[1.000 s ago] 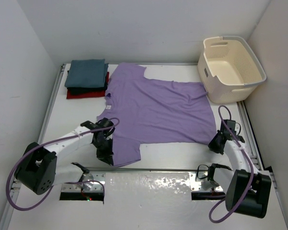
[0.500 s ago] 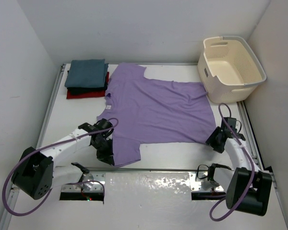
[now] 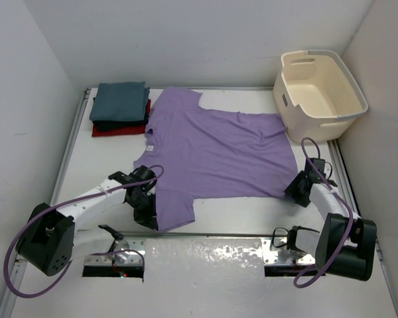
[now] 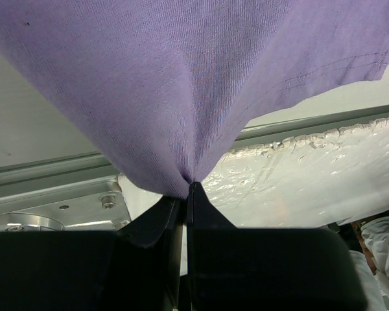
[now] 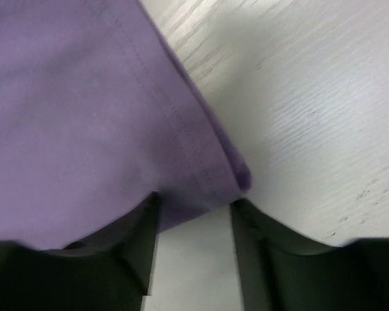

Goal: Fold and stack the t-shirts
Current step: Grap the side of the flattened tshirt closest away from the robot with both arms, then fold the flattened tshirt in 1/3 of the way

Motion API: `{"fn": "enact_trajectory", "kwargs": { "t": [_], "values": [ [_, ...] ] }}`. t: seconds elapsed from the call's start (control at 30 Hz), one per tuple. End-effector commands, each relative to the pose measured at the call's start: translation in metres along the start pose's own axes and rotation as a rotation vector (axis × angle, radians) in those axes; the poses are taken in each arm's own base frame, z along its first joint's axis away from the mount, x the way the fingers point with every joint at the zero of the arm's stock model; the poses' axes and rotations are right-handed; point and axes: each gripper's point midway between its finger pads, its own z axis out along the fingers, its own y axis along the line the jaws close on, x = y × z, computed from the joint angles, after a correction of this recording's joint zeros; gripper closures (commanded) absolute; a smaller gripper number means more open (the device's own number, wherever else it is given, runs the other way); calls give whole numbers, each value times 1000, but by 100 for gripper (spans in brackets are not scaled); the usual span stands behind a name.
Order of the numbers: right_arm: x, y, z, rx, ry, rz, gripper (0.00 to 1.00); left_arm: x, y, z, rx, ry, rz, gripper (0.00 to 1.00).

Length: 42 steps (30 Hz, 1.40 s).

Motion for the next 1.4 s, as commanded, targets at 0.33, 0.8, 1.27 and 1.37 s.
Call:
{"fn": "enact_trajectory", "kwargs": {
  "t": [0.33, 0.8, 1.27, 1.37],
  "values": [
    [5, -21, -4, 73, -51, 21, 100, 0, -14, -12, 58, 4, 96, 100],
    [28, -30, -33, 82, 43, -33, 100, 21, -46, -34, 280, 34, 162, 100],
    [-36, 18, -46, -65, -68, -101, 100, -182, -132, -155, 316, -782, 200, 100],
    [-48, 22, -55, -69, -92, -124, 100, -212, -108, -189, 342, -938, 101, 100]
  ]
}}
